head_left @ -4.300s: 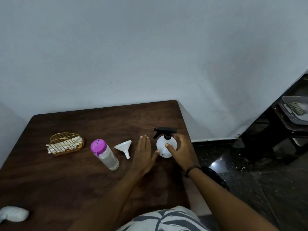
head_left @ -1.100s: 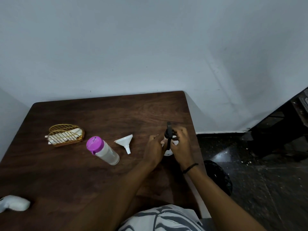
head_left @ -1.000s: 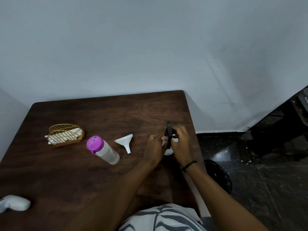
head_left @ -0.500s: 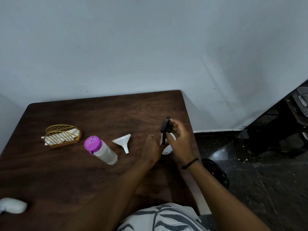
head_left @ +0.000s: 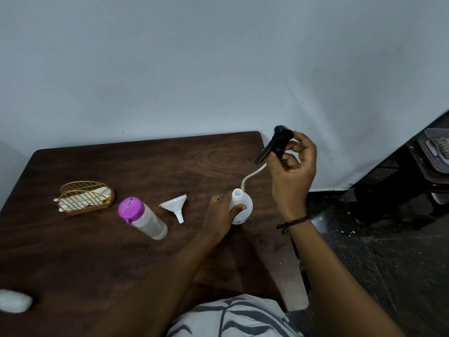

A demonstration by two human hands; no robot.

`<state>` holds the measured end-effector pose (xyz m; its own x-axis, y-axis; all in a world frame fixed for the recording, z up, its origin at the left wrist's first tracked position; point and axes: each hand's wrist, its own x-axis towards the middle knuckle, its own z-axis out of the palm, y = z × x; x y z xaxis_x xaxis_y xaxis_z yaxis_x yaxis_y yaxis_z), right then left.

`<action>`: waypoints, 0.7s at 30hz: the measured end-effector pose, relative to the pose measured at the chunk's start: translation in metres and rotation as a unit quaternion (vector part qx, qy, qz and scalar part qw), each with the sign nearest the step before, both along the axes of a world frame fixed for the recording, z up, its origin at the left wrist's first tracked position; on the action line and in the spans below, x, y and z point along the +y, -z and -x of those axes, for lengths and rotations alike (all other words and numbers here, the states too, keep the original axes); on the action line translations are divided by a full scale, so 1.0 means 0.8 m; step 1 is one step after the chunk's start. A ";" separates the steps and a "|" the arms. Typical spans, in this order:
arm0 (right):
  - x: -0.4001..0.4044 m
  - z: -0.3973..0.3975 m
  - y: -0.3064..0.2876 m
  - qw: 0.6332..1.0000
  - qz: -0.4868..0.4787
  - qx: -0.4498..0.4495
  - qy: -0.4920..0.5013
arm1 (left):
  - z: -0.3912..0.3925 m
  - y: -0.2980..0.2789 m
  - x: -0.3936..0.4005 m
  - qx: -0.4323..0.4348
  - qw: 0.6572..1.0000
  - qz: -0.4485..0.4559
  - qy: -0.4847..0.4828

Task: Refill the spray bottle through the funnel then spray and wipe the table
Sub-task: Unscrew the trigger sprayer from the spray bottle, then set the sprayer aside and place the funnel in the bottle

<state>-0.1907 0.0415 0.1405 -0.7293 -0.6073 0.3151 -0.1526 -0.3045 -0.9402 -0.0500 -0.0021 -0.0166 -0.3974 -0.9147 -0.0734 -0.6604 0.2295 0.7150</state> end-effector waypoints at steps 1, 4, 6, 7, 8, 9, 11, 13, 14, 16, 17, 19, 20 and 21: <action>0.000 0.005 -0.002 1.000 -0.004 -0.003 0.009 | 0.000 -0.001 0.000 -0.003 1.000 0.002 0.004; -0.001 0.022 0.001 0.999 -0.037 -0.009 0.037 | 0.001 0.000 0.000 -0.009 1.000 0.007 0.008; -0.005 0.034 0.017 0.995 -0.089 0.015 0.050 | 0.001 0.001 0.000 -0.004 1.000 0.013 0.009; -0.008 0.040 0.030 0.990 -0.125 0.035 0.050 | 0.000 0.001 0.000 0.000 1.000 0.018 0.010; -0.011 0.046 0.045 0.984 -0.164 0.054 0.044 | 0.000 0.002 0.000 0.005 1.000 0.023 0.011; -0.014 0.051 0.063 0.976 -0.202 0.067 0.035 | -0.001 0.004 -0.001 0.008 1.000 0.026 0.014; -0.018 0.060 0.099 0.958 -0.273 0.083 0.011 | -0.002 0.006 -0.001 0.010 0.999 0.031 0.018; -0.021 0.066 0.133 0.935 -0.339 0.103 -0.010 | -0.002 0.006 -0.001 0.012 0.999 0.030 0.018; -0.021 0.069 0.148 0.922 -0.371 0.114 -0.022 | -0.001 0.005 0.000 0.013 0.999 0.026 0.017; -0.022 0.074 0.172 0.892 -0.430 0.132 -0.050 | -0.001 0.004 0.000 0.013 1.000 0.019 0.012; -0.023 0.077 0.182 0.878 -0.455 0.138 -0.063 | -0.001 0.005 0.000 0.012 1.000 0.020 0.011; -0.025 0.084 0.198 0.853 -0.492 0.155 -0.080 | -0.001 0.007 0.000 0.010 1.000 0.020 0.011; -0.026 0.086 0.204 0.843 -0.505 0.161 -0.086 | -0.001 0.007 0.000 0.010 1.000 0.019 0.011; -0.026 0.089 0.210 0.836 -0.516 0.166 -0.089 | -0.001 0.007 0.000 0.011 1.000 0.021 0.010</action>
<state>-0.2621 0.0206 -0.0277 -0.5746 -0.7699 -0.2775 -0.4952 0.5970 -0.6312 -0.0492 -0.0020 -0.0225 -0.4172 -0.9084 -0.0254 -0.6389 0.2733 0.7191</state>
